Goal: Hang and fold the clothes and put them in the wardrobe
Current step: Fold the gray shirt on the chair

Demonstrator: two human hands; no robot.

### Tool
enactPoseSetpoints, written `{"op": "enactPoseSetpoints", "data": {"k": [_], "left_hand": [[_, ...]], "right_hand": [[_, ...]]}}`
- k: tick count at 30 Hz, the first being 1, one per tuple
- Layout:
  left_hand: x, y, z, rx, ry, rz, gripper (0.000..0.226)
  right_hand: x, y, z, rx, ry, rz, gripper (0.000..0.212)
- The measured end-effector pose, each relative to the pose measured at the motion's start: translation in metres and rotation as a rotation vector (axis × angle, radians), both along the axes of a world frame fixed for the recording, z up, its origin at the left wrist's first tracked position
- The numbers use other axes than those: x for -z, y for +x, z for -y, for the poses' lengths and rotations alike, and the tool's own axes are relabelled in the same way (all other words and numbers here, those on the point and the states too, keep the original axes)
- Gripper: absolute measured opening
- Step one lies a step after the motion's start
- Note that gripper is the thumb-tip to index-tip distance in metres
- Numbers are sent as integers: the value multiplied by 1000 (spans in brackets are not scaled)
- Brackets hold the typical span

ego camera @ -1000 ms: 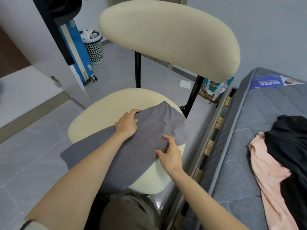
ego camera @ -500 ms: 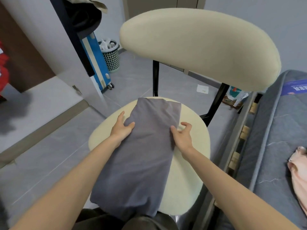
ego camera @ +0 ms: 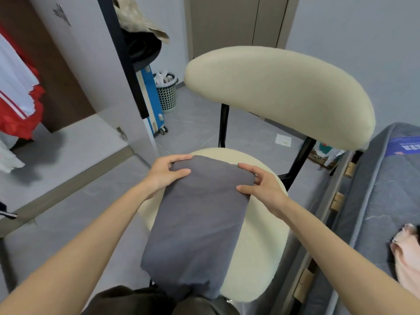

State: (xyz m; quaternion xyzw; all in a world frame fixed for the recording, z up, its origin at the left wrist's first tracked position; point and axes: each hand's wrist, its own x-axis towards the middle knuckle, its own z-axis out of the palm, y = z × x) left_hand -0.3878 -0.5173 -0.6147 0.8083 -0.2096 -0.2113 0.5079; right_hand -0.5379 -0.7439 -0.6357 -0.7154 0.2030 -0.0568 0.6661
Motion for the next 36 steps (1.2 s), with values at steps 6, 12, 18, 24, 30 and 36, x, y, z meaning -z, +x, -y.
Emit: {"op": "enactPoseSetpoints", "data": {"k": [6,12,18,24,30,36], "left_hand": [[-56,-38,-27,-22,272,452,44],[-92,-76,-47,-102,288,630,22],[-126,-97,-59,-80,312,707,26],[-151,-94,-59,-29,255,672,31],[-168,-81,-32,-84,155,600,37],[-188,-71,-4,-245,-29,784,39]], "right_hand": [[-59,-28,-13,-116,-382,66,61],[-98,-50,-33,-164,-826,96,53],[-153,-64,-32,-195,-1087,8,33],[-192,-71,-22,-196,-1138,24,21],[-201,-46,-20,-29,-570,189,13],[-217,-17,1,75,-607,482,24]]}}
